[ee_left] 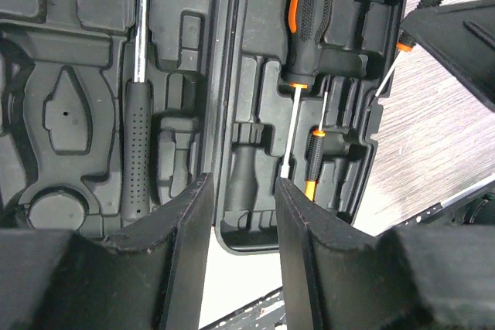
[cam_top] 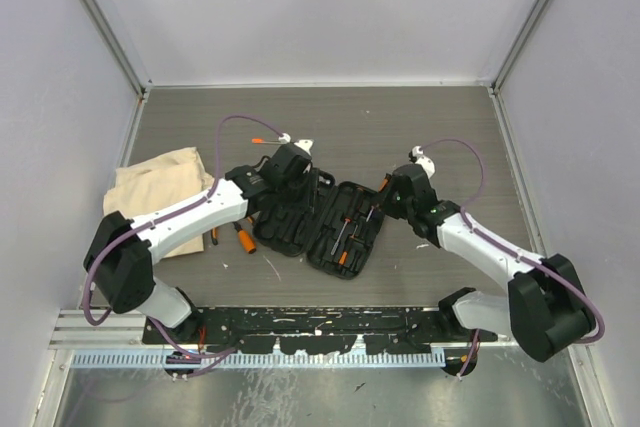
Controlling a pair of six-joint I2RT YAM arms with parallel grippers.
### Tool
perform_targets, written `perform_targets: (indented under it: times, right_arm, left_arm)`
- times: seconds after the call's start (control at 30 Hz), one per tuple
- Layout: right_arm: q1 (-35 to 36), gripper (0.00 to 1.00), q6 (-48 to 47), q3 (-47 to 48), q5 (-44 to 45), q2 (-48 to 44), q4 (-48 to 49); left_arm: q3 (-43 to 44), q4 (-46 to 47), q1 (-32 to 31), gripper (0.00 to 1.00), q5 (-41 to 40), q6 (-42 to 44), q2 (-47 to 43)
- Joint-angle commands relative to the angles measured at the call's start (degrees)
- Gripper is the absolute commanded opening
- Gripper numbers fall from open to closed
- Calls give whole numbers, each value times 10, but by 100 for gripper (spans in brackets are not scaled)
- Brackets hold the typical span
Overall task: Sort the tools into containers
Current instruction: Place the screwdriver in the storage box.
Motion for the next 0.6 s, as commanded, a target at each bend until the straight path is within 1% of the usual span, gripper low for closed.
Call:
perform_targets:
  times: [0.0,0.1,0.2,0.5,0.57]
  right_arm:
    - [3,0,53,76,18,36,-71]
    - [3,1,50,128,-1,80,-141]
    - [4,1,43,155,-20,115,-177]
    - [4,3,29,164,-38,157,-197]
    - [4,6,27,165,-46,164,-193]
  left_arm:
    - [2,18,2,39,8,2,-2]
    - [1,18,2,39,8,3,0]
    - [2,18,1,39,10,4,2]
    - [0,18,1,39,14,4,6]
    - [0,19,1,39,14,3,7]
